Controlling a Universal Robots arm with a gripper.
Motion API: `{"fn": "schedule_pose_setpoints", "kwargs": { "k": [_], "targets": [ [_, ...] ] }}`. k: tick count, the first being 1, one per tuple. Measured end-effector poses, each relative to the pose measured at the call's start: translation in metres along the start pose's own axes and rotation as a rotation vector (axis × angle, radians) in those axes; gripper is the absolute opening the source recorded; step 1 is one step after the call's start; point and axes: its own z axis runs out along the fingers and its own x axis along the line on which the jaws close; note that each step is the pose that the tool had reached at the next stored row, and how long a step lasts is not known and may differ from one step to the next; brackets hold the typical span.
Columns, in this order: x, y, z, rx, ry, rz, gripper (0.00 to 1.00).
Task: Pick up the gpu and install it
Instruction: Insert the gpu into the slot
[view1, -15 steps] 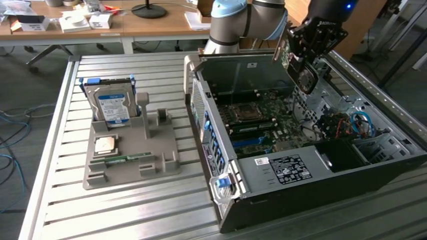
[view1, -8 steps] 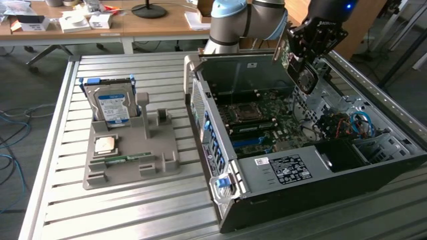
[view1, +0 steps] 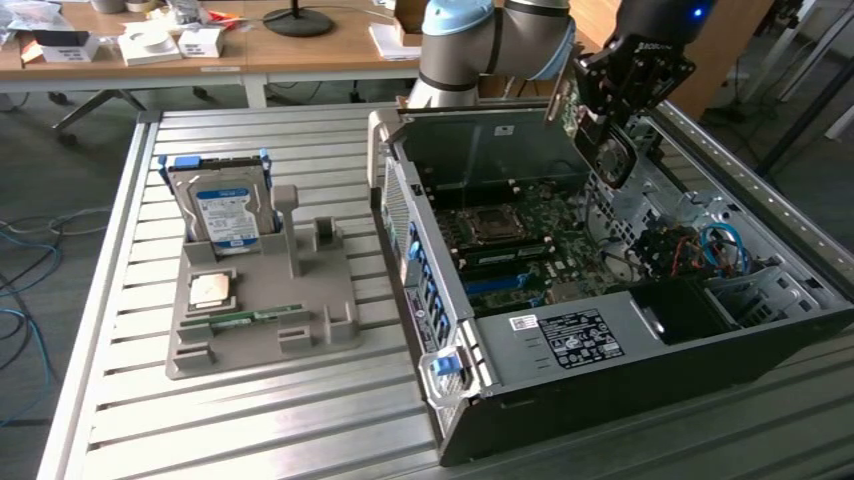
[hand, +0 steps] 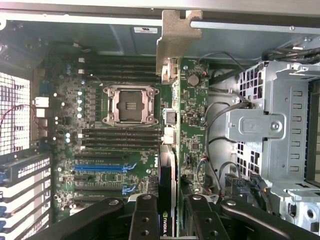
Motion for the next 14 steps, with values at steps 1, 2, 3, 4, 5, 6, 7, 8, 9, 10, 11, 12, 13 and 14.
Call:
{"fn": "schedule_pose_setpoints", "kwargs": {
  "k": [1, 2, 3, 4, 5, 6, 7, 8, 9, 10, 11, 12, 13, 14],
  "targets": [
    [0.0, 0.0, 0.0, -0.0002, 0.0002, -0.005, 0.27],
    [-0.0001, 0.0, 0.0001, -0.0004, 0.0005, -0.011, 0.27],
    [0.0, 0.0, 0.0, -0.0005, 0.0009, -0.018, 0.27],
    [0.0, 0.0, 0.0001, -0.0007, 0.0012, -0.025, 0.27],
    [0.0, 0.0, 0.0, -0.0008, 0.0017, -0.035, 0.27],
    [0.0, 0.0, 0.0, -0.0009, 0.0022, -0.045, 0.27],
    [0.0, 0.0, 0.0, -0.0011, 0.0027, -0.056, 0.27],
    [0.0, 0.0, 0.0001, -0.0013, 0.0033, -0.068, 0.27],
    [0.0, 0.0, 0.0, -0.0013, 0.004, -0.08, 0.27],
    [0.0, 0.0, 0.0, -0.0014, 0.0046, -0.093, 0.27],
    [0.0001, 0.0, 0.0001, -0.0016, 0.0053, -0.107, 0.27],
    [0.0001, 0.0, 0.0001, -0.0019, 0.006, -0.121, 0.27],
    [0.0001, 0.0, 0.0001, -0.0021, 0.0067, -0.135, 0.27],
    [0.0001, 0.0, 0.0001, -0.0023, 0.0074, -0.149, 0.27]
  ]
}}
